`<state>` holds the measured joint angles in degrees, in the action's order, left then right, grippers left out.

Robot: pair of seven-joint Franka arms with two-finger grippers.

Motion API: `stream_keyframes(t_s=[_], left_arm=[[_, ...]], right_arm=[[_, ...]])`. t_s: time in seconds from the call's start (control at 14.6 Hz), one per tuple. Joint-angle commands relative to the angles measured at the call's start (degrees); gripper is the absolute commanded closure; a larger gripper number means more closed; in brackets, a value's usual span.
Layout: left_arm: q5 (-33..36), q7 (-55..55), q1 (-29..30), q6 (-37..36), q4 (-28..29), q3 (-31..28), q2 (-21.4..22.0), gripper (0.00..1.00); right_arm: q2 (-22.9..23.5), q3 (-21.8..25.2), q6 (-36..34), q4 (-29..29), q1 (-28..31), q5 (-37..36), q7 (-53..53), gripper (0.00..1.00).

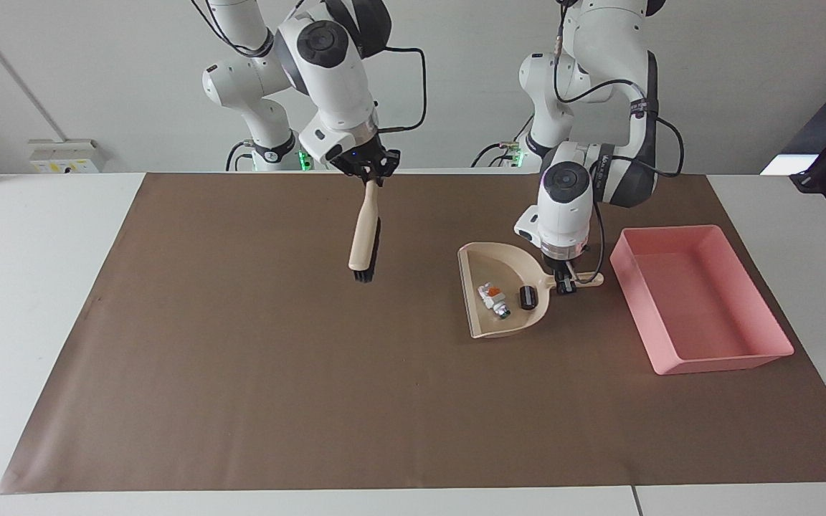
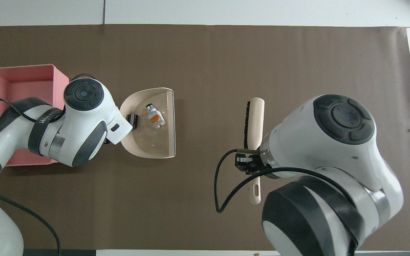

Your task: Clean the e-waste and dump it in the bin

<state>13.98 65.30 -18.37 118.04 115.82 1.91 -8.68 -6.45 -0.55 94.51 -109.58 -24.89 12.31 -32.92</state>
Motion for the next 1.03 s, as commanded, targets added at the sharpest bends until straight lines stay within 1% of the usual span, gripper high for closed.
stream_keyframes(t_s=[0.0,0.14,0.34,0.48,0.62,0.82,0.96], left_arm=[[-3.16,8.24,3.59,-7.88,-4.43,-0.15,3.32,1.00],[-4.48,13.95,6.57,-12.03,-8.48,-0.32,3.41,1.00],[-7.65,20.73,13.77,-14.42,-12.01,-0.41,3.76,1.00],[-7.74,24.86,17.21,-14.24,-12.80,-0.41,3.59,1.00],[-7.74,26.46,20.55,-13.89,-13.94,-0.41,3.15,1.00],[-7.74,28.82,26.43,-13.80,-16.75,-0.41,2.44,1.00],[-7.22,30.41,30.56,-13.54,-19.12,-0.41,0.69,0.99]], right_arm=[[-2.77,-0.68,-4.32,-1.25,9.65,-2.54,9.50,1.00],[-2.95,-0.68,-5.92,-1.60,16.33,-5.35,18.11,1.00],[-2.52,-0.77,-4.08,-4.93,25.30,-7.64,31.73,1.00],[-1.64,-0.77,0.64,-7.65,29.62,-10.19,36.60,1.00],[-0.85,-0.77,7.58,-11.17,32.61,-12.21,39.15,1.00],[0.21,-0.77,15.33,-15.65,33.94,-14.50,42.14,1.00],[0.39,-0.77,20.86,-19.77,34.99,-15.99,43.90,1.00]])
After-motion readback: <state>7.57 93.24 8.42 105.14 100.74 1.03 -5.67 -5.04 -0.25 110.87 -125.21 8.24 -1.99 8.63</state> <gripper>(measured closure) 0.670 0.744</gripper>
